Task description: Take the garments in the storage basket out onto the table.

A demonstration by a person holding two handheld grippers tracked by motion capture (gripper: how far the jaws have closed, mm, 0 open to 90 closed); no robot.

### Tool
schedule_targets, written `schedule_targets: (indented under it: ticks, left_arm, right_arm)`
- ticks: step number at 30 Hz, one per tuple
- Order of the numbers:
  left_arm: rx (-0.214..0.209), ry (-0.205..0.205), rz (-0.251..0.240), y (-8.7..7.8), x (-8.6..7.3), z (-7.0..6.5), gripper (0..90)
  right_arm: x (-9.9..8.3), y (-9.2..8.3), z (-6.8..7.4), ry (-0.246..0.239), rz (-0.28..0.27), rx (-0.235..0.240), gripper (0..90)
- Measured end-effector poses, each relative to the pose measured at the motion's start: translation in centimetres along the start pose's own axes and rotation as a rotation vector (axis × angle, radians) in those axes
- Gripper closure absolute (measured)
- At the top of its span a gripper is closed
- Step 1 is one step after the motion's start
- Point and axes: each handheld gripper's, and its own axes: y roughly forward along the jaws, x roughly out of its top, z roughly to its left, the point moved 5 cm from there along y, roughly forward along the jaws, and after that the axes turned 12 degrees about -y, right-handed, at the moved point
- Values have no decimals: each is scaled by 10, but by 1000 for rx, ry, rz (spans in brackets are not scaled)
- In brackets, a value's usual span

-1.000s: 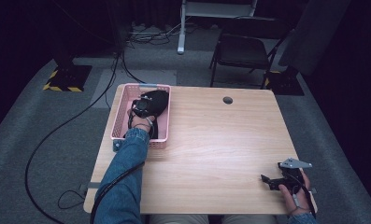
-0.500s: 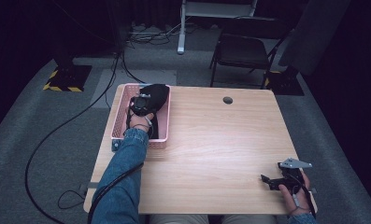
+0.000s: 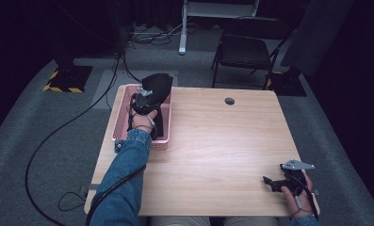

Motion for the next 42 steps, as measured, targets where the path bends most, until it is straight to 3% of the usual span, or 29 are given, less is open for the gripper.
schedule_targets:
  ticks: [5, 14, 27, 42]
  left_arm:
    - [-13, -11, -48, -9, 9, -9, 503]
    - [-57, 26, -122, -26, 24, -39, 501]
    - [-122, 47, -172, -39, 35, -76, 498]
    - [-200, 62, -221, -40, 37, -121, 496]
  right_arm:
    - [0, 0, 0, 0, 0, 0, 0]
    - [0, 0, 0, -1, 0, -1, 0]
    - [0, 0, 1, -5, -1, 4, 0]
    - [0, 0, 1, -8, -2, 8, 0]
